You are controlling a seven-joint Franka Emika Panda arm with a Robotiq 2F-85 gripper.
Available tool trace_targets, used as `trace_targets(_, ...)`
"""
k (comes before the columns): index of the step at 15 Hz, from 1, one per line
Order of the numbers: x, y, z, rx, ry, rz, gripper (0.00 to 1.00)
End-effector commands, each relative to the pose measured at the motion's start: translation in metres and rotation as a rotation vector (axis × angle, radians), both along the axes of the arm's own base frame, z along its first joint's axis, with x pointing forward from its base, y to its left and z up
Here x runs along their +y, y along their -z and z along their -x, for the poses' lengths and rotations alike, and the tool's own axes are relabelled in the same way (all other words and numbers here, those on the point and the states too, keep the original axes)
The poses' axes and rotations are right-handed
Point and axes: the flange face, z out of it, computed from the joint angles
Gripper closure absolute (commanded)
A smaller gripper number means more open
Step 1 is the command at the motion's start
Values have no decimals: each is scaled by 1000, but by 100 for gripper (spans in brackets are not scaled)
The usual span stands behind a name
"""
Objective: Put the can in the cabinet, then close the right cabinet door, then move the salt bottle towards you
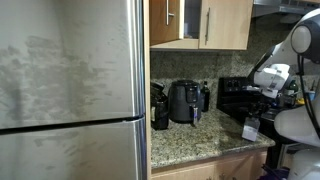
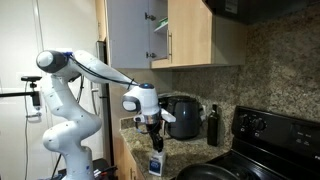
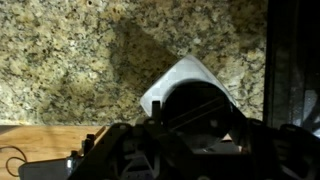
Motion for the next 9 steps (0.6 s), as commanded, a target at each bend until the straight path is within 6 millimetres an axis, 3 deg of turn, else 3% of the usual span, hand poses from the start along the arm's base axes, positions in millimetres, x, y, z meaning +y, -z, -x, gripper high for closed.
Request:
trace_targets(1,2,4,-1,-85,56,-22,63)
trace_targets(2,-3,0,-7,-115,64,-11,63)
trace_targets(3,-4,-2,-9,-139,79,18,13)
trace_targets(6,-13,-12,-15,-231,86,144,2)
trace_targets(9,-20,-24,-20,-336,55,293,0)
